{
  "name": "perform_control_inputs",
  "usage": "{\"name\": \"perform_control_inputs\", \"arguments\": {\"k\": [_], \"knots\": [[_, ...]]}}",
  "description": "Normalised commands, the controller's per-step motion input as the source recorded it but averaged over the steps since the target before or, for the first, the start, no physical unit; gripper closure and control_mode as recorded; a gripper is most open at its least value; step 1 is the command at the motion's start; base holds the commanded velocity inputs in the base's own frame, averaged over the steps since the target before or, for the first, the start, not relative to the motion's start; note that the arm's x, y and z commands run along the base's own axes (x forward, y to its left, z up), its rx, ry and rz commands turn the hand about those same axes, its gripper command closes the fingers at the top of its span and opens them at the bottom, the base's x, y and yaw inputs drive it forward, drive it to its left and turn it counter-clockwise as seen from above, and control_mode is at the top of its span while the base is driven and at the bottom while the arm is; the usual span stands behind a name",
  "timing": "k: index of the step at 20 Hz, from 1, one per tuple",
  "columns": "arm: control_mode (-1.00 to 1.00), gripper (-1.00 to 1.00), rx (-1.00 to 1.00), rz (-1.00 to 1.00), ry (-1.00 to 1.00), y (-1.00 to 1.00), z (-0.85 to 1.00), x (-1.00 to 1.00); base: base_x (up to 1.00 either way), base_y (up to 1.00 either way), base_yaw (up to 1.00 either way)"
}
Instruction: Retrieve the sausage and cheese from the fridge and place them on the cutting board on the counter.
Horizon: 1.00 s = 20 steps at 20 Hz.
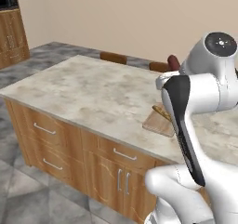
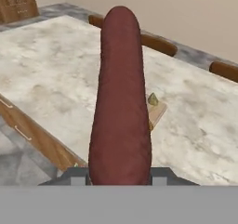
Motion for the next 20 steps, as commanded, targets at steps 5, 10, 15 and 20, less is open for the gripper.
{"name": "perform_control_inputs", "arguments": {"k": [5,10,15,20], "knots": [[-1.00,1.00,0.00,0.14,0.48,-0.04,-0.31,0.99,0.00,0.00,0.00],[-1.00,1.00,0.01,0.21,0.42,-0.35,-0.55,0.91,0.00,0.00,0.00],[-1.00,1.00,0.08,0.22,0.35,-0.67,-0.65,1.00,0.00,0.00,0.00],[-1.00,1.00,0.09,0.20,0.30,-0.64,-0.61,1.00,0.00,0.00,0.00]]}}
